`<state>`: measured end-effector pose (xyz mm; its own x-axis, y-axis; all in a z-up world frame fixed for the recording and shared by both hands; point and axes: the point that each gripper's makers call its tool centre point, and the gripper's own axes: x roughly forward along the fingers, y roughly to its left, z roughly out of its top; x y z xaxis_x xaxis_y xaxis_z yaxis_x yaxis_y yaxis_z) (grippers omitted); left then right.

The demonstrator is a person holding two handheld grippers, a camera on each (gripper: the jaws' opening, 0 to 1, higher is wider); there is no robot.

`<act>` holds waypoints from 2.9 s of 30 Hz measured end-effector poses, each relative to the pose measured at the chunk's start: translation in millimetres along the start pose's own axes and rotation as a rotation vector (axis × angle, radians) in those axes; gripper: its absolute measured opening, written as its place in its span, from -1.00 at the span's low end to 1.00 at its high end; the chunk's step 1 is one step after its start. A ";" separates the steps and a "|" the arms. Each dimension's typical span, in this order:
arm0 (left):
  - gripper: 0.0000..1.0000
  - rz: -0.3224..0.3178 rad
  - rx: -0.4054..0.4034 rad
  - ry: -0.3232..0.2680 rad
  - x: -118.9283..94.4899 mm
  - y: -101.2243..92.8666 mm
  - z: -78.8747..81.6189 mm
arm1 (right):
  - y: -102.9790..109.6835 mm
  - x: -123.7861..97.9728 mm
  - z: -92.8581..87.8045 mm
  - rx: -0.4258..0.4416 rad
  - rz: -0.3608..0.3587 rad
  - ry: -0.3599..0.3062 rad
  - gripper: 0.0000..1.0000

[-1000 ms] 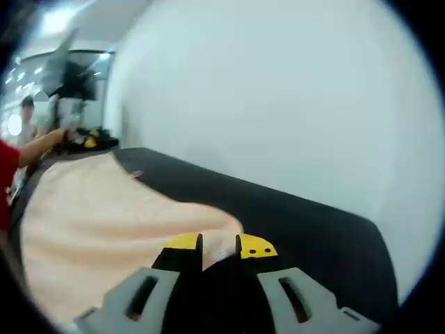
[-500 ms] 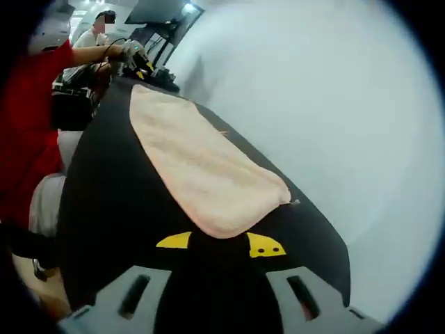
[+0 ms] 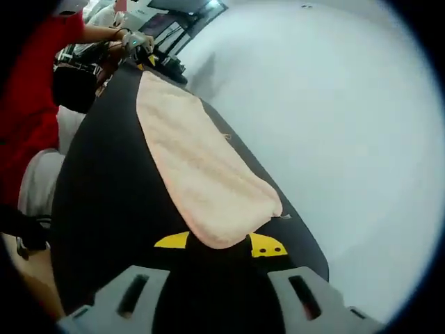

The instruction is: Fold the towel on the table until its edges align and the towel forms a compact rectangular stack.

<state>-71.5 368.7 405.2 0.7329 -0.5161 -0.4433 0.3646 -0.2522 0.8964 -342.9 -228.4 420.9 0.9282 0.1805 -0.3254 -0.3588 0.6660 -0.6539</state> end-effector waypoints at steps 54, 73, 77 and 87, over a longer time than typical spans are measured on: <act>-1.00 0.006 -0.191 -0.037 -19.7 -3.5 9.3 | 24.5 47.3 -2.0 -0.514 0.155 0.135 -1.00; -1.00 -0.013 -0.267 -0.088 -43.6 8.6 13.1 | 53.9 -13.2 -0.4 -0.024 0.341 0.222 -0.72; -1.00 0.027 -0.255 -0.074 -46.0 3.1 18.5 | 45.3 -16.6 6.3 -0.173 0.213 0.190 -0.65; -1.00 0.022 -0.256 -0.067 -45.0 -7.5 18.3 | 67.5 -10.7 17.1 -0.398 -0.004 0.202 -0.94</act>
<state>-117.7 378.9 418.5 0.7058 -0.5744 -0.4146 0.4884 -0.0294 0.8721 -375.4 -173.0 391.9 0.9061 0.0071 -0.4230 -0.4015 0.3293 -0.8546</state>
